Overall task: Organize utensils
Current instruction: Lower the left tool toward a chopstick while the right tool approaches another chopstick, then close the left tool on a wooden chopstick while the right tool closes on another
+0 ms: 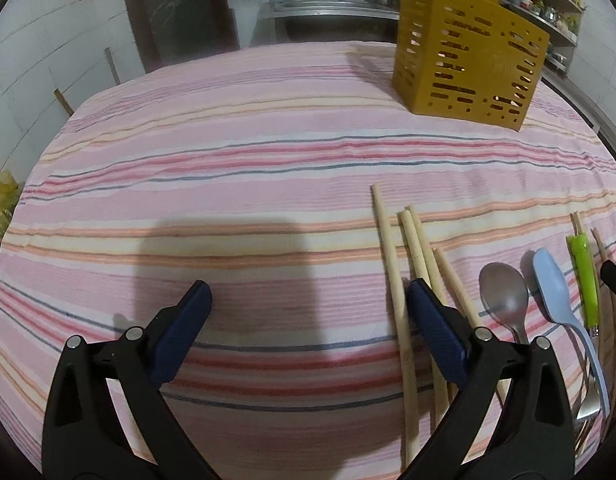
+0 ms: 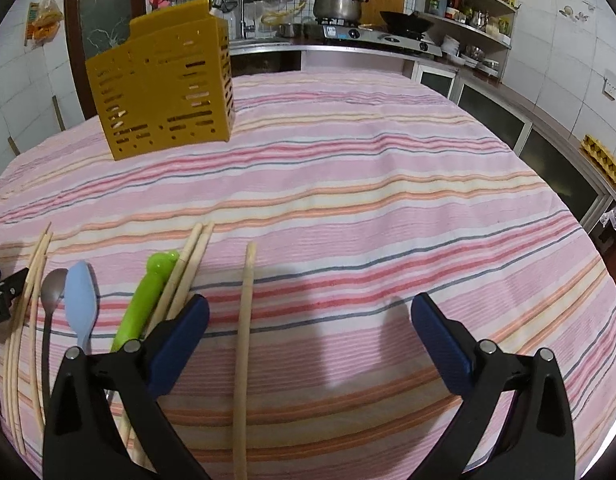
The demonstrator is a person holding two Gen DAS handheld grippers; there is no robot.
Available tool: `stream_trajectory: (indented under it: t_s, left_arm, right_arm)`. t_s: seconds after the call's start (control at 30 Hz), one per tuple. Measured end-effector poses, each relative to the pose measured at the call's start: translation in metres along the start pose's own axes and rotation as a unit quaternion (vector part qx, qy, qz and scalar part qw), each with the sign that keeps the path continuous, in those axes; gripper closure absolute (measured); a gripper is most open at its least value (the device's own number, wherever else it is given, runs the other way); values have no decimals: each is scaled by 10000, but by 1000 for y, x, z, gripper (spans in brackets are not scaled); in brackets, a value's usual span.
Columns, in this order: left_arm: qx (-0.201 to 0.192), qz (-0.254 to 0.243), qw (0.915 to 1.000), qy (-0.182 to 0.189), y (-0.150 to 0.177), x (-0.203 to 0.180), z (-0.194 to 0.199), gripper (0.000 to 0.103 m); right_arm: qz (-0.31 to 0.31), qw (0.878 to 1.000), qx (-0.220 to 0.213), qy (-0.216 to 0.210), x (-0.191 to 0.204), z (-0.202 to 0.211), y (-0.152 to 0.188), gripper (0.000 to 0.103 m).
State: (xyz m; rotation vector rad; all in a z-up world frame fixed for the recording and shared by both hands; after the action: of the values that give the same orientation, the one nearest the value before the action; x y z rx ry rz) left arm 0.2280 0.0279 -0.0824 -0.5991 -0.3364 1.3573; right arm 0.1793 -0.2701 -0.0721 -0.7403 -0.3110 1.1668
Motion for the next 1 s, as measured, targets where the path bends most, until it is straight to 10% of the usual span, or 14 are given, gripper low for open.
stream_trajectory:
  t_s: [0.6, 1.0]
  left_arm:
    - [96, -97, 9995, 268, -20, -17, -8, 62]
    - [282, -72, 9988, 401, -31, -24, -17, 87]
  right_arm:
    - [-10, 9994, 123, -327, 10, -4, -8, 69]
    - [94, 9990, 200, -381, 20, -8, -19, 94]
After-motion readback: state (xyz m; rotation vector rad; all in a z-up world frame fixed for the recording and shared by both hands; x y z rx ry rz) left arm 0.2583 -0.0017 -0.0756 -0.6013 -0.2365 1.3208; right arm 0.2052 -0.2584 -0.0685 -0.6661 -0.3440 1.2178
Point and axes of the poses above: each gripper's, at about its wrist camera, not at the fingertips, and z roughly against the way its jaws point, x to its left, y to its underside, the point moved 2 cm from there along -z, roughly the way its jaws point, and after that the axes turned 11 degrees about y, right-handed, at the moved point
